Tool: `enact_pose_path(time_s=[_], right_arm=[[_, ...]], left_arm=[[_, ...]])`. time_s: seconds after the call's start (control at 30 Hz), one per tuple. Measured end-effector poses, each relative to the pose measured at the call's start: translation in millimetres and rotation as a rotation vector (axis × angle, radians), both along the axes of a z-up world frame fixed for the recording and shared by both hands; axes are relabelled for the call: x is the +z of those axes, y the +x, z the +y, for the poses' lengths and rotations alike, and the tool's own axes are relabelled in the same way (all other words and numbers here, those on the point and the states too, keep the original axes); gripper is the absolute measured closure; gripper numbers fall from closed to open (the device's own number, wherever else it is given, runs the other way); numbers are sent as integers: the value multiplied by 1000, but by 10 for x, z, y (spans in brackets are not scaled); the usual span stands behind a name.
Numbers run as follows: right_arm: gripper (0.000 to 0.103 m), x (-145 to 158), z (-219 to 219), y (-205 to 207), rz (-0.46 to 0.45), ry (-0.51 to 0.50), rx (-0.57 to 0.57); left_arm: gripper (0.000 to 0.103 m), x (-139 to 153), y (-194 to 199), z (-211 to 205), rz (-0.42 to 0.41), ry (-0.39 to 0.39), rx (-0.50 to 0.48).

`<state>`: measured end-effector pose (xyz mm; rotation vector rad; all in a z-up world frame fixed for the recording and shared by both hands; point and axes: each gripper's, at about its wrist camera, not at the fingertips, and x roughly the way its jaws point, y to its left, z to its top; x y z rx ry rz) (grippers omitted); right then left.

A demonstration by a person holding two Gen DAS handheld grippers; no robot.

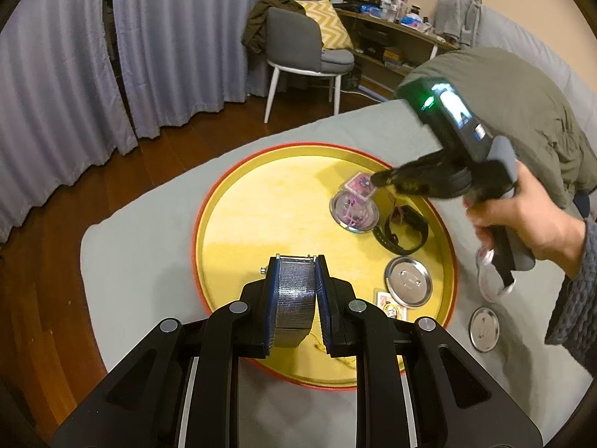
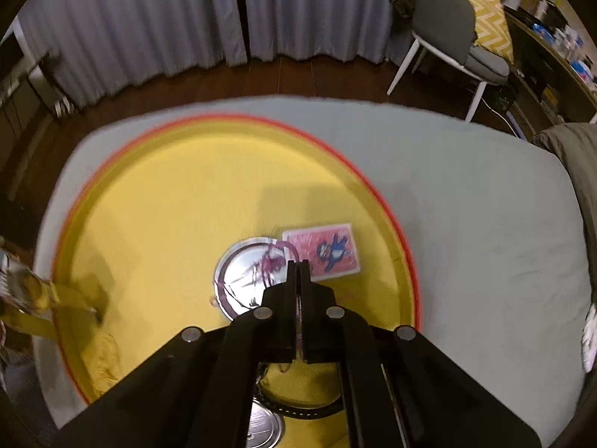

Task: Organize jewelry
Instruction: 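Carry the mesh watch with left tool while right tool carries the pink cord badge off the tray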

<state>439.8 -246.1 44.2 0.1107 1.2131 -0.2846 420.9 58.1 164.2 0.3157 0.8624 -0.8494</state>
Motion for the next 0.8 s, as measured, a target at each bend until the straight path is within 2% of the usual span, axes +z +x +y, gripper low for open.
enact_pose_path(time_s=[0.2,0.4,0.8], right_arm=[[101,361,-1,5,-86,-10,4],[101,983,100,-28,-215,-51,40],[101,2164,304,-125,-391,-140,97]], left_arm=[[85,42,-39,49,-10,-5,6],[85,182,-95,34,-27,-16,5],[85,768,-472,-21,-127,-43,-20]])
